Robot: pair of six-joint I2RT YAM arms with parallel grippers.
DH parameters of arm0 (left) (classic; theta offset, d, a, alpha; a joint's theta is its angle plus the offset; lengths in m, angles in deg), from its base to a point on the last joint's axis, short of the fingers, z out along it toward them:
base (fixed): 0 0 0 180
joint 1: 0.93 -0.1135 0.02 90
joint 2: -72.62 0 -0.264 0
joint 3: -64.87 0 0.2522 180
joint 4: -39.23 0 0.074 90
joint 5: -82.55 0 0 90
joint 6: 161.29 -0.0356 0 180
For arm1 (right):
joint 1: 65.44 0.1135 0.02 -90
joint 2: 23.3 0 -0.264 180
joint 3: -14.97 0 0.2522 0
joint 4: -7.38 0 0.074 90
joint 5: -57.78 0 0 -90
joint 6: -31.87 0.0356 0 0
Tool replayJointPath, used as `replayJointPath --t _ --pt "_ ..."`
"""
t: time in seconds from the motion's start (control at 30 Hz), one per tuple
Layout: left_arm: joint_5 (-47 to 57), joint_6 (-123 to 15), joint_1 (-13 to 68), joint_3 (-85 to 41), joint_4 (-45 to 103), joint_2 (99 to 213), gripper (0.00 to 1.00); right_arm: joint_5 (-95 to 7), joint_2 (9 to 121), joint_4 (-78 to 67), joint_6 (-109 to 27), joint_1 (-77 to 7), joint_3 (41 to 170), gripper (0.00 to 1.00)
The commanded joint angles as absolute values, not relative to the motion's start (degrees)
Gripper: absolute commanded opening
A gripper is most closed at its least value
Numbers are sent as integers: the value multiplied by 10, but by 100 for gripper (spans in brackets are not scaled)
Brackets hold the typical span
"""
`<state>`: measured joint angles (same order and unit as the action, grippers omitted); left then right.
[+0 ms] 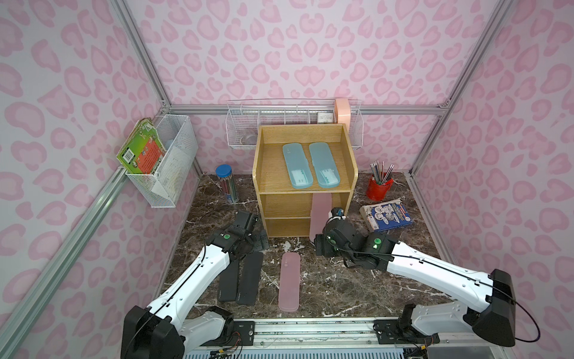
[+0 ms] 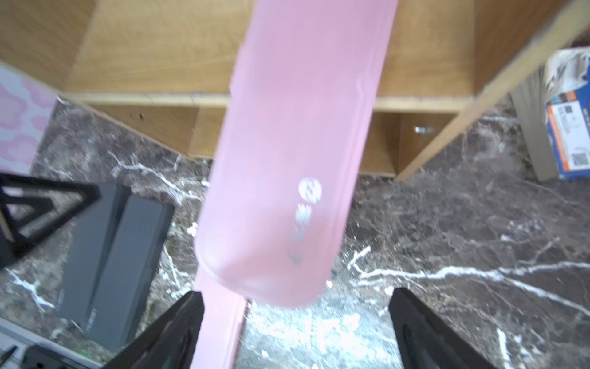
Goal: Place the pencil cases on the shelf according to color
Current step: Place the pencil case on the shelf.
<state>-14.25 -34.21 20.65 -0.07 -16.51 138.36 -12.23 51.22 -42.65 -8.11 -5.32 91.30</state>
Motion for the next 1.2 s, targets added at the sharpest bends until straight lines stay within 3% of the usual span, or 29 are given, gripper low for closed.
replayJointPath --t 0.0,0.1,0.23,0.43,0.87,1.17 --pt "-146 -351 204 2 -173 1377 99 -119 498 -399 -46 -36 879 82" --pt "-145 -352 204 2 -174 1375 99 -128 495 -355 -42 -15 837 68" --pt "-145 -354 203 2 -176 1376 99 -131 512 -278 -40 -12 793 62" --pt "-146 -353 203 2 -181 1371 99 -82 543 -264 -67 -35 831 54" --pt "-150 -352 201 9 -180 1365 99 -102 561 -252 -133 -114 869 55" --pt "-152 -358 196 -5 -182 1377 99 -112 500 -250 -140 -73 848 62"
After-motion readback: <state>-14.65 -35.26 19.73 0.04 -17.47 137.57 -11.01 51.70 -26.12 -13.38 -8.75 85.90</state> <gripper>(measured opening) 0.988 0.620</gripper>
